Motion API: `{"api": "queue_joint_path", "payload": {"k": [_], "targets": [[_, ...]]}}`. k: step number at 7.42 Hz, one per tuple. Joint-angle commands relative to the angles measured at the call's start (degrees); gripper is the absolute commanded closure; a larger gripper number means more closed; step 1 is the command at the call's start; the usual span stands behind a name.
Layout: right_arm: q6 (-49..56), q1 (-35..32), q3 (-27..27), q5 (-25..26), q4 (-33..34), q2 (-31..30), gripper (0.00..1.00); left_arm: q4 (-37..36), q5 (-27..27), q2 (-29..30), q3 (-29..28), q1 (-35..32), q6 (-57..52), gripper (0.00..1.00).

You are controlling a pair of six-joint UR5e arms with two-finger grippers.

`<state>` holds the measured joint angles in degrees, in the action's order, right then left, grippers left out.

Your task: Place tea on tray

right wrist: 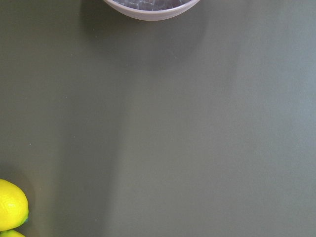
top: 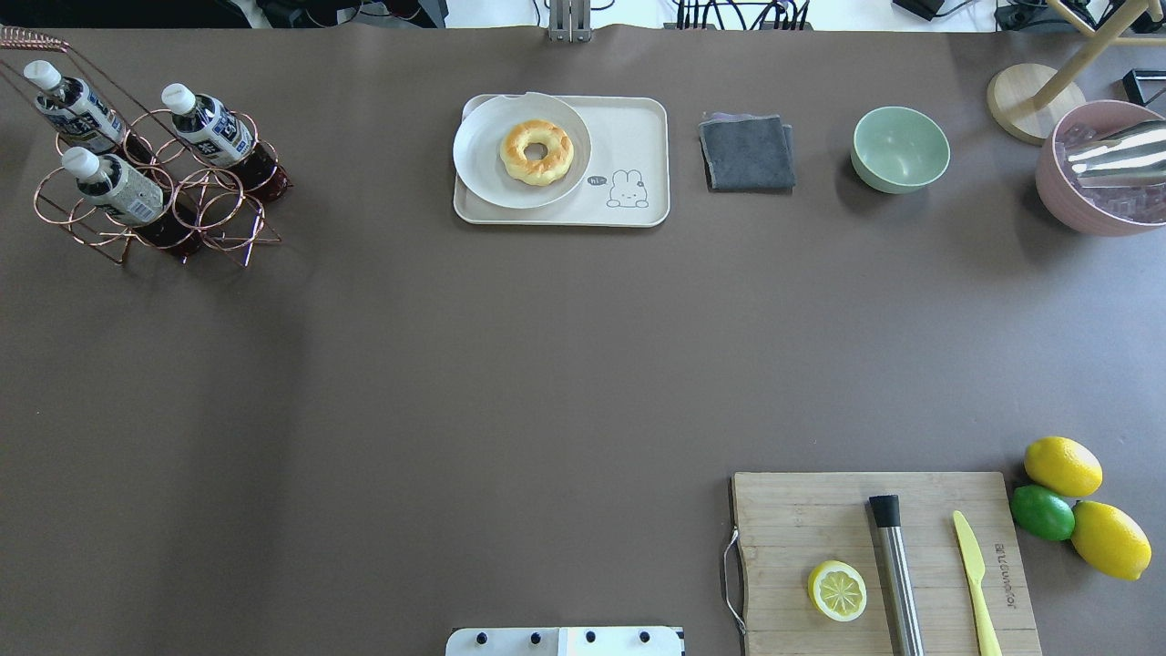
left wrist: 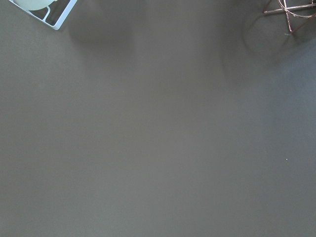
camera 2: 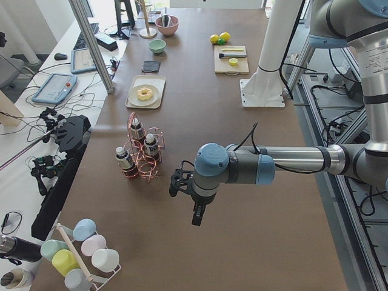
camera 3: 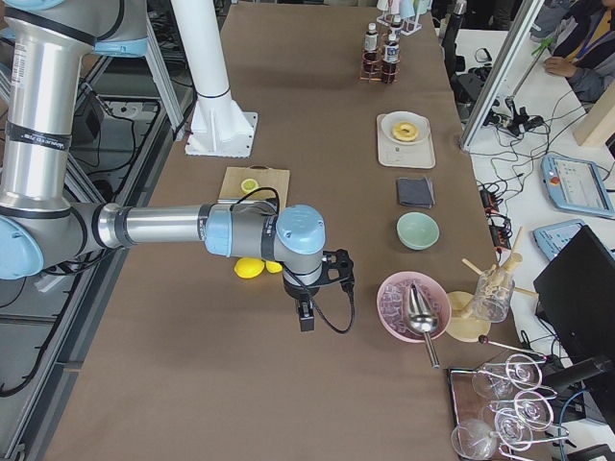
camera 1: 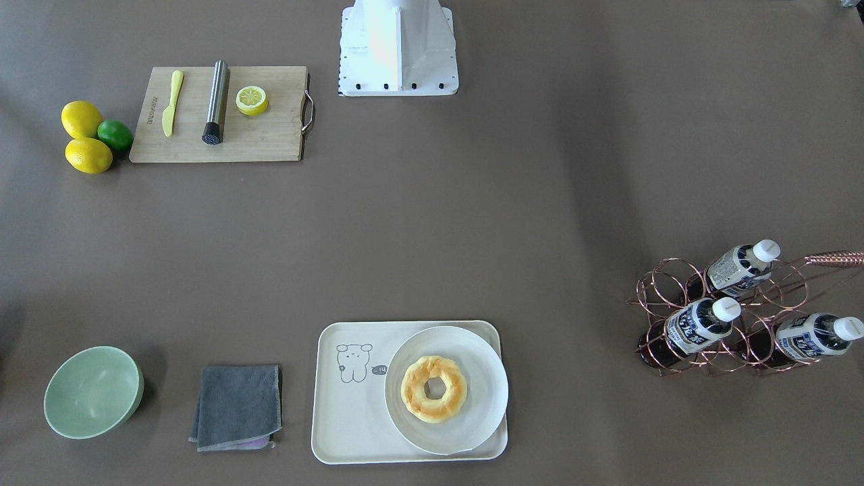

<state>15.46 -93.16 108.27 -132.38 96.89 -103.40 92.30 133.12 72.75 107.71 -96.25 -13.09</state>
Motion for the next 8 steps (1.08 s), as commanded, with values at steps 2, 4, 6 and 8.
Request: {"api": "queue_joint_path", "payload": {"k": [2,4,6,8], "targets": [[0.01,0.00,-0.17,-0.24,-0.04,-0.04,0.00,0.08,-0.05,-0.06,-0.48,0.09,0.08,0.03],[0.01,0.00,-0.17,-0.68,-0.12,-0.22,0.00,0.16,-0.05,-0.15,-0.92,0.09,-0.10,0.03],[0.01,0.00,-0.26,-1.04,-0.12,-0.22,0.00,1.04,-0.05,-0.06,-1.63,0.27,-0.44,0.03],[-0.07,0.00,-0.26,-1.04,-0.12,-0.31,0.00,2.45,-0.31,-0.15,-1.89,1.23,-0.45,0.03]]}}
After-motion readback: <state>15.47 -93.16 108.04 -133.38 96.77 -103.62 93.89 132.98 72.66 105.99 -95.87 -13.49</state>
